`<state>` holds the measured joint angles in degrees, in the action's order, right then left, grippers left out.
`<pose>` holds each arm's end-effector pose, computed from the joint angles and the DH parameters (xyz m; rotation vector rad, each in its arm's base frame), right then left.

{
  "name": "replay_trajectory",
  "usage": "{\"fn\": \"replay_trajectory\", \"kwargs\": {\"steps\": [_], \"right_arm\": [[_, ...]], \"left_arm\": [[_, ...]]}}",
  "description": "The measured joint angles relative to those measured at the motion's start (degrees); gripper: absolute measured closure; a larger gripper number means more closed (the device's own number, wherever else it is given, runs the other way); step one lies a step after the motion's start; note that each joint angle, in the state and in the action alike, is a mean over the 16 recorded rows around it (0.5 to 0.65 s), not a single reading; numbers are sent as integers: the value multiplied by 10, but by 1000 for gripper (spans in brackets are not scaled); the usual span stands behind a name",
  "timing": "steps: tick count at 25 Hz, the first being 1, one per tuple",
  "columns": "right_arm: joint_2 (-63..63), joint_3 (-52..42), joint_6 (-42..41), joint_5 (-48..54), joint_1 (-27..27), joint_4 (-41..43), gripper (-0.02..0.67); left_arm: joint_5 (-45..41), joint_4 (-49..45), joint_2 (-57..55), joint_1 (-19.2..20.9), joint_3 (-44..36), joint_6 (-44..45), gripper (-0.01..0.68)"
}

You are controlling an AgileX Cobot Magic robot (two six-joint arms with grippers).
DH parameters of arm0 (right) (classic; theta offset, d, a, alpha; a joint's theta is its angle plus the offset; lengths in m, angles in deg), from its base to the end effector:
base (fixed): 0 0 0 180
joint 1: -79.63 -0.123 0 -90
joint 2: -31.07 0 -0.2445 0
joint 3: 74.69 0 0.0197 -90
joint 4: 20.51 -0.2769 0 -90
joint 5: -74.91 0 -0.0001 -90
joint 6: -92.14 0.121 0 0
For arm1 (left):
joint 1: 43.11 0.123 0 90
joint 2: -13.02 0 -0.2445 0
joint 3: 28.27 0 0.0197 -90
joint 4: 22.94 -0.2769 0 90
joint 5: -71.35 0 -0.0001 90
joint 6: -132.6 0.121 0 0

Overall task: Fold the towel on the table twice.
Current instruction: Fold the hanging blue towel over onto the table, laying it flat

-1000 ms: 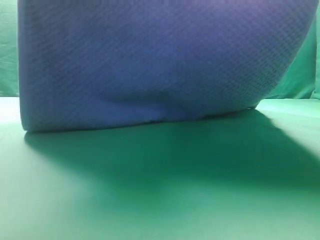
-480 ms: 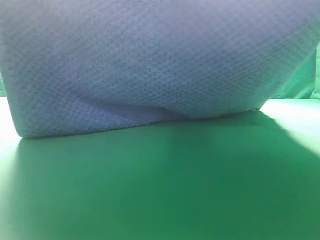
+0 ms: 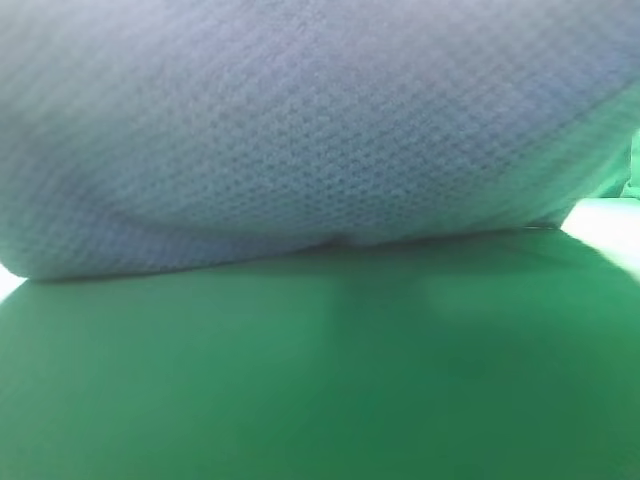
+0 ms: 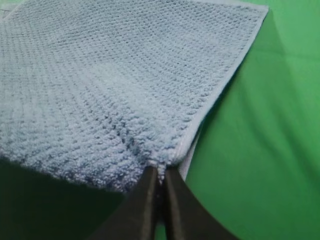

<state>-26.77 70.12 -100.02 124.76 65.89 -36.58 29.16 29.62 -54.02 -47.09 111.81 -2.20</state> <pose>0.2081 0.0773 0.2421 -0.4225 2.4427 0.3542 0.2414 -0.0815 0.2128 0.3722 2.2861 -0.6875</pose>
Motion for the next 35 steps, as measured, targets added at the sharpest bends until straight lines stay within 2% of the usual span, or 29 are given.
{"fn": "replay_trajectory", "kwargs": {"steps": [8,15,26,35], "right_arm": [[41,-53,15,30,0,-4,649],[50,-87,25,40,0,-11,649],[31,-112,33,-1,-2,-18,649],[-61,-72,30,-74,-3,-19,649]], "left_arm": [[-46,-75,12,0,-23,-70,673],[-41,-83,21,0,-69,-96,673],[24,-49,24,0,-116,-104,673],[106,44,-17,0,-112,-52,673]]}}
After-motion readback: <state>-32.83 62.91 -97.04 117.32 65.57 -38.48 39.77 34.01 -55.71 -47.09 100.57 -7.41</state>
